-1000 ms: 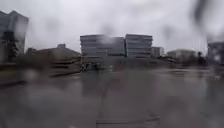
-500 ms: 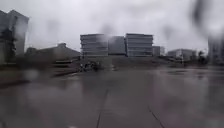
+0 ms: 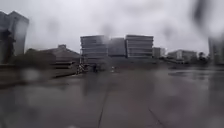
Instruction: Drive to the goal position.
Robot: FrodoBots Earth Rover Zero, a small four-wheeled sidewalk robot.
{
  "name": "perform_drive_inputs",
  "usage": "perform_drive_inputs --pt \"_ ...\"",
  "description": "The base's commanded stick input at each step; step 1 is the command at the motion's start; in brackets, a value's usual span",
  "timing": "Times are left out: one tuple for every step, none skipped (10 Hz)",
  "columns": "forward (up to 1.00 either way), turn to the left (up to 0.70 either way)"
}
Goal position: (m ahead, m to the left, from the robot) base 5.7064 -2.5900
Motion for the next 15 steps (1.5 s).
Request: perform_drive_inputs --pt "1.0 0.0" --pt "1.0 0.0" --pt "1.0 0.0" --pt "1.0 0.0" --pt "1.0 0.0" --pt "1.0 0.0" --pt "1.0 0.0" --pt "1.0 0.0" --pt "1.0 0.0" --pt "1.0 0.0" --pt "1.0 0.0" --pt "1.0 0.0" --pt "1.0 0.0" --pt "1.0 0.0" --pt "1.0 0.0"
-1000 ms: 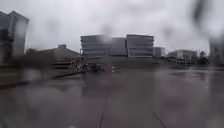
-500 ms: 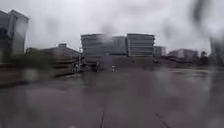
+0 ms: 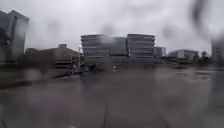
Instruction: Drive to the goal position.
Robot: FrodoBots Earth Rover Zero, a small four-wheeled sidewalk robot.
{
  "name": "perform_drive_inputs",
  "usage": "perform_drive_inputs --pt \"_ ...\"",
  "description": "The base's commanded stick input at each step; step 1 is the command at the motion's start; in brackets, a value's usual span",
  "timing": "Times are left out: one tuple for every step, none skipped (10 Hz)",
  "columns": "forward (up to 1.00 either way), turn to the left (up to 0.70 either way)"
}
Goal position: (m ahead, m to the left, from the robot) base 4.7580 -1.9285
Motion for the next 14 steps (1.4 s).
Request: perform_drive_inputs --pt "1.0 0.0" --pt "1.0 -0.05" --pt "1.0 -0.27" --pt "1.0 -0.13" --pt "1.0 0.0" --pt "1.0 0.0" --pt "1.0 0.0" --pt "1.0 0.0" --pt "1.0 0.0" --pt "1.0 0.0" --pt "1.0 0.0" --pt "1.0 0.0" --pt "1.0 0.0" --pt "1.0 0.0"
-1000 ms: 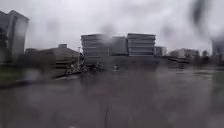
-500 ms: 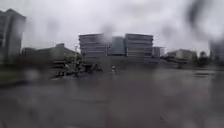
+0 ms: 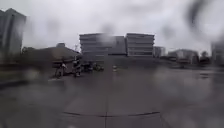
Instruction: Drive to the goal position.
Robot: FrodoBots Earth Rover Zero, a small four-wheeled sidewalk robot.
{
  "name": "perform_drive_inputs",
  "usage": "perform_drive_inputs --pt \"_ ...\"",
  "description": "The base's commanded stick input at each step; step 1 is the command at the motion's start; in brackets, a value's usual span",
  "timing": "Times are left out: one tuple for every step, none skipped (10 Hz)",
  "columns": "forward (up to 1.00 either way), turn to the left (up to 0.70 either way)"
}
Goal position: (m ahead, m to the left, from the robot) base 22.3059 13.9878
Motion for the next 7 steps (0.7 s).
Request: perform_drive_inputs --pt "1.0 0.0" --pt "1.0 0.0" --pt "1.0 0.0" --pt "1.0 0.0" --pt "1.0 0.0" --pt "1.0 0.0" --pt "1.0 0.0"
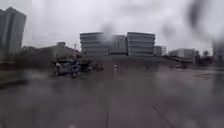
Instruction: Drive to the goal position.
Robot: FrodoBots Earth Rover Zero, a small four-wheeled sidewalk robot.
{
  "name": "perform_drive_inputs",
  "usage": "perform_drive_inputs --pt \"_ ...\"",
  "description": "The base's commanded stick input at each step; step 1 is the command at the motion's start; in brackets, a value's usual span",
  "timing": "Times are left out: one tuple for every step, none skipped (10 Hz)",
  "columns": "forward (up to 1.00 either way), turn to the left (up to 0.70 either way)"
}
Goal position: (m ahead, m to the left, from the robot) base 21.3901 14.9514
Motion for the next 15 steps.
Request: perform_drive_inputs --pt "1.0 0.0" --pt "1.0 0.0" --pt "1.0 0.0" --pt "1.0 -0.06" --pt "1.0 -0.24" --pt "1.0 -0.27" --pt "1.0 -0.15" --pt "1.0 0.0" --pt "1.0 0.0" --pt "1.0 0.0" --pt "1.0 0.0" --pt "1.0 0.0" --pt "1.0 0.0" --pt "1.0 0.0" --pt "1.0 0.0"
